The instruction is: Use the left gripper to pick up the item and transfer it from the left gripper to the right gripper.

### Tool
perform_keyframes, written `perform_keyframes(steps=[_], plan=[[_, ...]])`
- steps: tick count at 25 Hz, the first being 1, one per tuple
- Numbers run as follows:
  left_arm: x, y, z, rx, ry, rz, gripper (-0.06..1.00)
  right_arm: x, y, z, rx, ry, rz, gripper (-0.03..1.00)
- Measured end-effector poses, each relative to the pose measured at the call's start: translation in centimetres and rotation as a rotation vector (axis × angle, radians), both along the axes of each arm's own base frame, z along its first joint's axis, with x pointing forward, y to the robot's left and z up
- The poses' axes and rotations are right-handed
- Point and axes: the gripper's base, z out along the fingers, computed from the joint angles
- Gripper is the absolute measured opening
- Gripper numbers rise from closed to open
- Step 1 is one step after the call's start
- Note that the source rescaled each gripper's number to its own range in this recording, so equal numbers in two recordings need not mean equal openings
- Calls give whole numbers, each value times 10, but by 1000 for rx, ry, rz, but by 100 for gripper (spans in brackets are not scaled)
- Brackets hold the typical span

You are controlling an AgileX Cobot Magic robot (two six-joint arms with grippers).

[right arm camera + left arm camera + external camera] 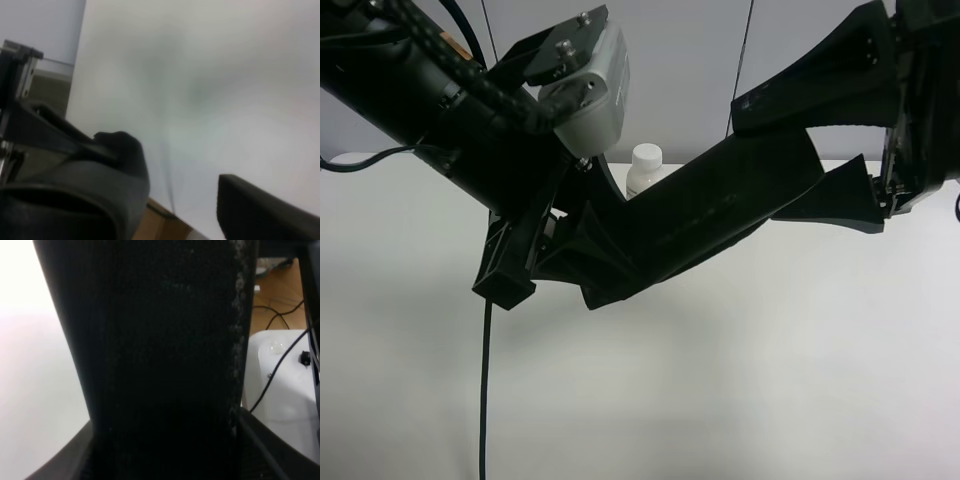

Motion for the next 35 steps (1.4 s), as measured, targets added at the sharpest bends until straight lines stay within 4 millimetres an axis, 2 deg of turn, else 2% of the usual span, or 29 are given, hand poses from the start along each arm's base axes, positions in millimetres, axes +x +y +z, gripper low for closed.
perform_keyframes(steps=[8,10,13,15,17,18,28,29,30,31,32,33,35], plan=[[1,-1,1,-15,-8,2,2,-1,1,1,28,38,8,100],[1,-1,1,-15,-9,3,2,-2,2,1,33,48,17,97],[1,-1,1,-16,-9,3,2,-3,2,1,34,50,22,80],[1,-1,1,-16,-9,3,2,-3,2,1,34,50,22,60],[1,-1,1,-16,-9,3,2,-3,2,1,34,51,21,31],[1,-1,1,-14,-10,2,1,-3,1,0,21,53,16,24],[3,1,0,13,-46,-1,2,-2,0,-1,13,72,0,21],[2,2,0,23,-60,-6,32,-2,0,-1,13,72,-3,17],[3,2,0,29,-63,-1,57,-1,0,-1,15,71,-6,11],[4,2,0,29,-61,13,74,-1,0,0,25,74,-9,8],[5,2,0,27,-59,30,86,-1,0,0,28,74,-10,7],[5,2,0,26,-58,40,93,-1,0,0,28,74,-10,7],[6,2,0,24,-60,45,97,-1,0,0,29,75,-9,7]])
